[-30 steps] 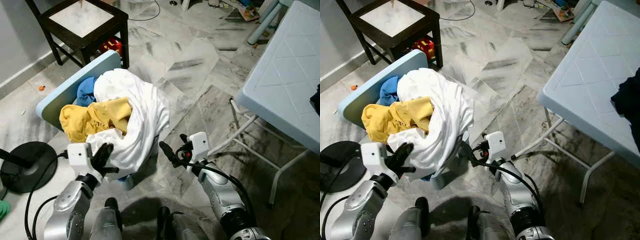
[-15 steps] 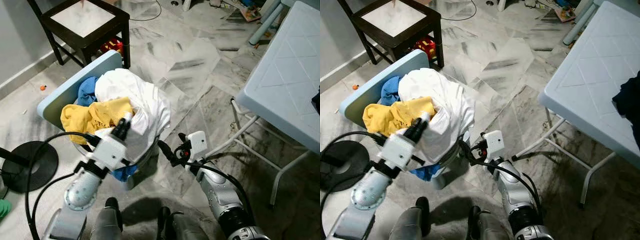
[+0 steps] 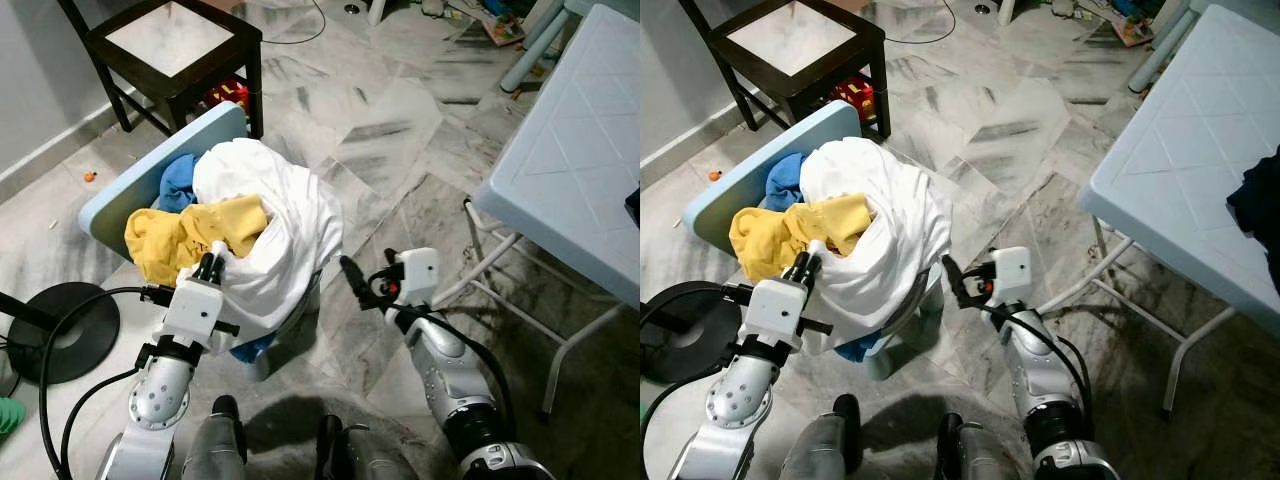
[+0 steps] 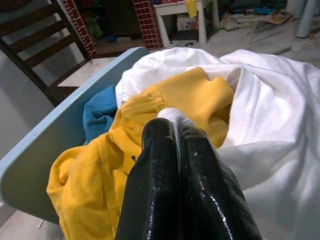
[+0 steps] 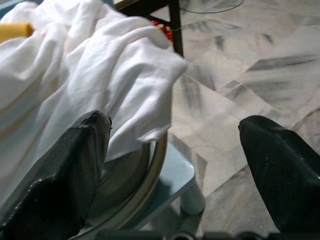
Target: Hang hanger
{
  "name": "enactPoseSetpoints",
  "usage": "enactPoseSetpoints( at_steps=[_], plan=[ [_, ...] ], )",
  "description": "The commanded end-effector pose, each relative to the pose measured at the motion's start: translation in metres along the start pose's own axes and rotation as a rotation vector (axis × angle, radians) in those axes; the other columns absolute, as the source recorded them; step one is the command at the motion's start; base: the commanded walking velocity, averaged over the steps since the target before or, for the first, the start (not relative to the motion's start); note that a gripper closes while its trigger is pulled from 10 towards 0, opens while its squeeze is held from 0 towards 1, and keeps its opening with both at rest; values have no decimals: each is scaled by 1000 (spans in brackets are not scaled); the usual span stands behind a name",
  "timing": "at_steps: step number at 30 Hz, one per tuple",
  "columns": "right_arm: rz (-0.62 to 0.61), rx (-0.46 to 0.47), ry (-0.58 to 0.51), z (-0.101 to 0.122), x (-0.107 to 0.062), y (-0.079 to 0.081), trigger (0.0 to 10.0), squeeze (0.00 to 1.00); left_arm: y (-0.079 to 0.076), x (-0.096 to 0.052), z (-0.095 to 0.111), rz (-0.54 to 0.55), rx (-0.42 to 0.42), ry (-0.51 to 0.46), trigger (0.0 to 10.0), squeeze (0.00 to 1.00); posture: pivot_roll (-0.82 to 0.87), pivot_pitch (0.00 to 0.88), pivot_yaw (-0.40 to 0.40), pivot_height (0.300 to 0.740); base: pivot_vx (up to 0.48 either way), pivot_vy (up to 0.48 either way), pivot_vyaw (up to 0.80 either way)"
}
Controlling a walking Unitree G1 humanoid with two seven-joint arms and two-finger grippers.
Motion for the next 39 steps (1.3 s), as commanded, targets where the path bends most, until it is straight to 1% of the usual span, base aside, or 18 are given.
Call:
enactPoseSetpoints(
  at_steps=[1,2,4,5,6,11,12,15,19,20,21,22,23,30,36,37,38,39],
  plan=[
    [-41,25,22,-9,-6,-8,10000,0,-3,-1,-11,12,-8,56,3059,0,211,188,-111,740,0,0,0],
    [-51,27,23,-9,-6,-9,10000,0,-3,1,-12,12,-10,60,3647,0,203,174,-102,740,0,0,0],
    [-64,29,21,-9,-6,-11,10000,0,-5,5,-12,15,-7,56,3725,0,198,167,-96,740,0,0,0],
    [-70,29,16,-8,-5,-12,10000,0,-6,8,-13,17,-15,69,4980,0,183,158,-82,740,0,0,0],
    [-75,29,10,-6,-4,-13,10000,0,-10,13,-16,3,-52,91,10000,0,176,156,-77,740,0,0,0],
    [-86,28,-2,-3,-4,-14,10000,0,-14,20,-15,-30,-106,92,10000,0,161,162,-66,740,0,0,0],
    [-88,26,-2,-4,-5,-14,10000,0,-17,19,-17,-53,-167,105,10000,1000,157,165,-67,740,0,0,0],
    [-87,23,2,-6,-7,-14,10000,0,-25,18,-22,-100,-252,137,10000,1000,162,167,-77,740,0,0,0],
    [-65,12,11,-7,-6,-10,10000,0,-29,15,-29,-108,-265,181,10000,1000,167,171,-87,740,0,0,0],
    [-58,7,12,-7,-5,-10,10000,0,-29,14,-32,-110,-279,199,10000,894,172,175,-95,740,0,0,0],
    [-50,0,12,-6,-4,-9,10000,0,-29,11,-35,-106,-292,211,10000,208,176,180,-100,740,0,0,0],
    [-44,-4,12,-5,-3,-8,10000,0,-29,10,-36,-104,-300,219,10000,208,176,180,-100,740,0,0,0],
    [-42,-6,9,-2,0,-10,10000,0,-26,4,-36,-93,-333,211,10000,0,185,186,-107,740,0,0,0],
    [-28,-5,10,-3,1,-6,10000,0,-5,-1,-42,33,-367,230,10000,0,196,194,-105,740,0,0,0],
    [-28,-2,13,-6,-1,-6,10000,0,4,-3,-30,37,-344,185,10000,0,196,199,-97,740,0,0,0],
    [-28,-2,13,-6,-1,-6,10000,0,5,-3,-29,39,-342,180,10000,851,196,201,-95,740,0,0,0],
    [-29,-2,15,-7,-2,-5,10000,0,4,-4,-27,32,-357,177,10000,1000,197,202,-95,740,0,0,0],
    [-29,-2,16,-7,-2,-5,10000,0,3,-5,-27,24,-366,182,10000,1000,198,203,-94,740,0,0,0]
  ],
)
Point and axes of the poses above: a point about 5 cm out from each wrist's last joint towards the gripper, its own x axis pointing out of the wrist towards the gripper, its own z axis along the axis of the wrist's last joint, y = z × x, the point moved 3 cm from there along x, pointing out of the wrist towards the gripper, and after that the axes turned 11 degrees about -x, right-handed, at the moved point
